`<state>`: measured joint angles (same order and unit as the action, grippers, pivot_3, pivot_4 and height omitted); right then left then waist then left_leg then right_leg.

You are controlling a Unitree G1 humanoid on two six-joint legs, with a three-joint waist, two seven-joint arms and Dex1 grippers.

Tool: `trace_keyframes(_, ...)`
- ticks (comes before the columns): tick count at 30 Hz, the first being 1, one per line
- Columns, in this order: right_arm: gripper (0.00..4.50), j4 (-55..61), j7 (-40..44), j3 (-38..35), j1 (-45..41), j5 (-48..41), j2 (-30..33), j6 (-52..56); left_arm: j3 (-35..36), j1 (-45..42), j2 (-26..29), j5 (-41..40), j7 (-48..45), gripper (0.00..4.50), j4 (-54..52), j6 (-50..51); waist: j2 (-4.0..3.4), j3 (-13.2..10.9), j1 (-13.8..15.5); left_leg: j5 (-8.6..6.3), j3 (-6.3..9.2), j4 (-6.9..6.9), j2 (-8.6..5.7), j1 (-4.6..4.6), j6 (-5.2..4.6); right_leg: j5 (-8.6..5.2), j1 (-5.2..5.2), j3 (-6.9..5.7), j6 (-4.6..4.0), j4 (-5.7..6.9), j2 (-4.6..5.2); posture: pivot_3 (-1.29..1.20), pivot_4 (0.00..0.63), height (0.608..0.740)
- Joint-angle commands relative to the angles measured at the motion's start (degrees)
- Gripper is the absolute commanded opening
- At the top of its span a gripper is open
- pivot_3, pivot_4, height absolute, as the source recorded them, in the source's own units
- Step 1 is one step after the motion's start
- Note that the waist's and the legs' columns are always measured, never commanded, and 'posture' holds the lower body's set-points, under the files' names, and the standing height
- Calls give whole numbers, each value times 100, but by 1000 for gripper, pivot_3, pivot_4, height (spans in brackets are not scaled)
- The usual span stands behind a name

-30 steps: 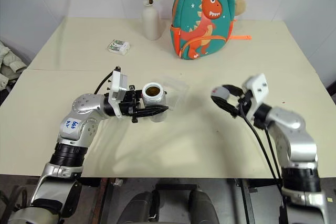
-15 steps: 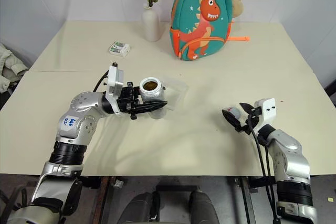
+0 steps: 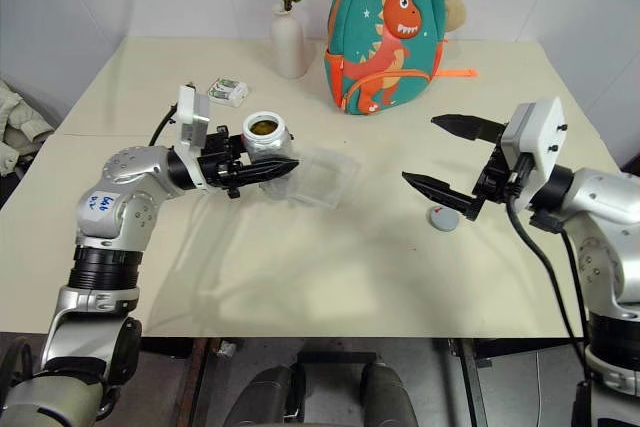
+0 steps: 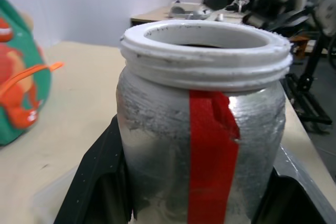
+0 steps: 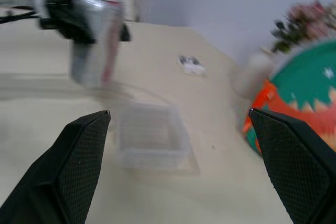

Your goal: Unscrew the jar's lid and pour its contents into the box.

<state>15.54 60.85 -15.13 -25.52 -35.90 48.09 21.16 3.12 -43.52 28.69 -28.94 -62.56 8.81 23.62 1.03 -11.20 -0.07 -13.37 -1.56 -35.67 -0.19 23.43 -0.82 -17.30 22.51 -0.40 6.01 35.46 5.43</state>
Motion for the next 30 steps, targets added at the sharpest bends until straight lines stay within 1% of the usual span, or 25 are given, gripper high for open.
trace_keyframes(1, 4452, 203, 456, -59, -312, -571, 353, 385, 148, -143, 125, -110, -101, 2075, 40, 9, 0, 0, 0, -1, 0, 1, 0, 0, -1, 0, 1, 3, 0, -2, 1, 0, 150, 740)
trace_keyframes(4, 4452, -144, 513, 68, -586, -570, 378, 531, 152, -161, 126, -51, 84, 2075, 109, 134, 1, -1, -9, -4, 7, 2, 3, 4, 3, 0, 1, 12, -1, -8, 1, 0, 150, 740)
trace_keyframes(7, 4452, -550, 345, 144, -639, -391, 191, 496, 190, -184, 65, 17, 368, 2075, 170, 171, 2, -1, -4, -6, 8, 3, 4, 4, 5, -1, 2, 15, -2, -9, 1, 0, 150, 740)
trace_keyframes(10, 4452, -794, 70, 172, -692, -530, -45, 829, 128, -184, 77, 218, 662, 2075, 224, 95, 3, -1, -5, -6, 6, 5, 4, 6, 6, -1, 4, 17, -3, -10, 4, 0, 150, 740)
trace_keyframes(16, 4452, -768, 82, 350, -691, -447, -269, 861, -56, -262, 198, 849, 1049, 2075, 448, -255, 2, -1, 1, -6, 3, 14, 4, 20, 8, -1, 22, 16, -2, -11, 2, 0, 150, 740)
trace_keyframes(19, 4452, -780, 74, 354, -661, -429, -334, 844, -135, -563, 203, 1279, 1389, 2075, 775, -613, 3, -1, 3, -6, 2, 12, 3, 25, 8, 0, 23, 14, -1, -14, 1, 0, 150, 740)
trace_keyframes(21, 4452, -787, 51, 362, -622, -408, -398, 819, -355, -941, 219, 1884, 1747, 2075, 1195, -1277, 4, -2, 10, -7, 4, 6, 2, 29, 7, 0, 24, 10, 0, -12, 1, 0, 150, 740)
trace_keyframes(23, 4452, -795, 30, 364, -609, -387, -452, 806, -509, -1233, 191, 2253, 1930, 2075, 1603, -1741, 5, -3, 22, -7, 5, 0, 1, 31, 6, 2, 24, 2, 3, -9, 1, 0, 150, 740)
trace_keyframes(24, 4452, -782, 1, 356, -606, -394, -490, 817, -706, -1412, 191, 2627, 2132, 2075, 1846, -2169, 5, -3, 27, -6, 4, 0, 0, 32, 6, 3, 24, -6, 6, -10, 1, 0, 150, 740)
trace_keyframes(26, 4452, -765, -70, 343, -593, -401, -565, 814, -1447, -1778, 333, 3870, 2731, 2075, 2341, -3214, 5, -3, 30, -10, -4, -1, -2, 32, 0, 7, 24, -25, 12, -13, 2, 0, 150, 740)
trace_keyframes(27, 4452, -757, -92, 338, -586, -404, -586, 813, -1718, -1903, 392, 4330, 2973, 2075, 2536, -3634, 5, -3, 39, -11, -8, -3, -3, 32, -3, 8, 24, -28, 15, -15, 3, 0, 150, 740)
trace_keyframes(28, 4452, -757, -126, 322, -581, -417, -619, 818, -1996, -2063, 446, 4784, 3256, 2075, 2770, -3968, 4, -3, 48, -13, -17, -3, -4, 33, -6, 11, 24, -26, 20, -19, 2, 0, 150, 740)
trace_keyframes(30, 4452, -767, -196, 304, -556, -419, -694, 805, -2441, -2457, 416, 5509, 3817, 2075, 3252, -4329, 5, -3, 49, -19, -31, -2, -4, 34, -16, 16, 26, -19, 29, -28, 1, 0, 150, 740)
